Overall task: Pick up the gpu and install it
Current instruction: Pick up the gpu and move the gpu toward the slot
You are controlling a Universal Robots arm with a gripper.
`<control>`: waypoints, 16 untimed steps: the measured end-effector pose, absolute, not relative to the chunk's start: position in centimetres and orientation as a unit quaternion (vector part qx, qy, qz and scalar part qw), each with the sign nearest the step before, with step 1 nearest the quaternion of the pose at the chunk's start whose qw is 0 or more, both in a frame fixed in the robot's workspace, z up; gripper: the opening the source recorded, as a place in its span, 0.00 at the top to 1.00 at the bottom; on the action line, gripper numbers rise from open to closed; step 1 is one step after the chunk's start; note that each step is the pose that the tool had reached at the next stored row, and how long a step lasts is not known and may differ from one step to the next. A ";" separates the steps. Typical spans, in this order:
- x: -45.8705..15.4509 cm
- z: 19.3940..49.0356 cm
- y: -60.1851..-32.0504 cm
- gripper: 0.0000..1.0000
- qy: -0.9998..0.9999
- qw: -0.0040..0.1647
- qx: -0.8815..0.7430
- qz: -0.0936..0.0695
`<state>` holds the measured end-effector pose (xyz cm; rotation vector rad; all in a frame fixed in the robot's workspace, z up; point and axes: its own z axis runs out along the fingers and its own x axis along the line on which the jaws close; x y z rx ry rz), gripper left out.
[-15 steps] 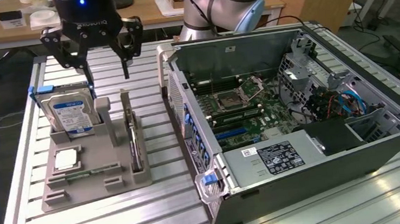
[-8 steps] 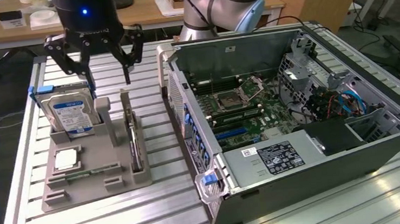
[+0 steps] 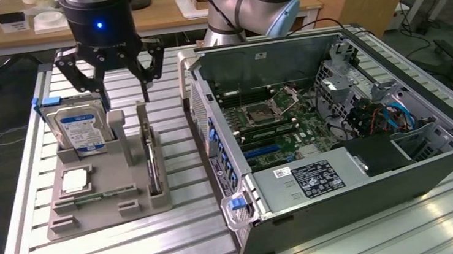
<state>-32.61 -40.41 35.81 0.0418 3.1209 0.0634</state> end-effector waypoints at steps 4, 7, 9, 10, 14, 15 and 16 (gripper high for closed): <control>-32.6 35.3 -40.4 0.35 1.000 0.010 0.013 0.019; -32.6 34.8 -40.4 0.35 1.000 0.010 0.013 0.019; -32.6 34.5 -40.4 0.35 1.000 0.010 0.013 0.019; -32.6 34.3 -40.4 0.35 1.000 0.010 0.013 0.018; -32.6 33.6 -40.4 0.35 1.000 0.010 0.013 0.018; -32.6 33.4 -40.4 0.35 1.000 0.010 0.013 0.018; -32.6 33.2 -40.4 0.35 1.000 0.010 0.013 0.018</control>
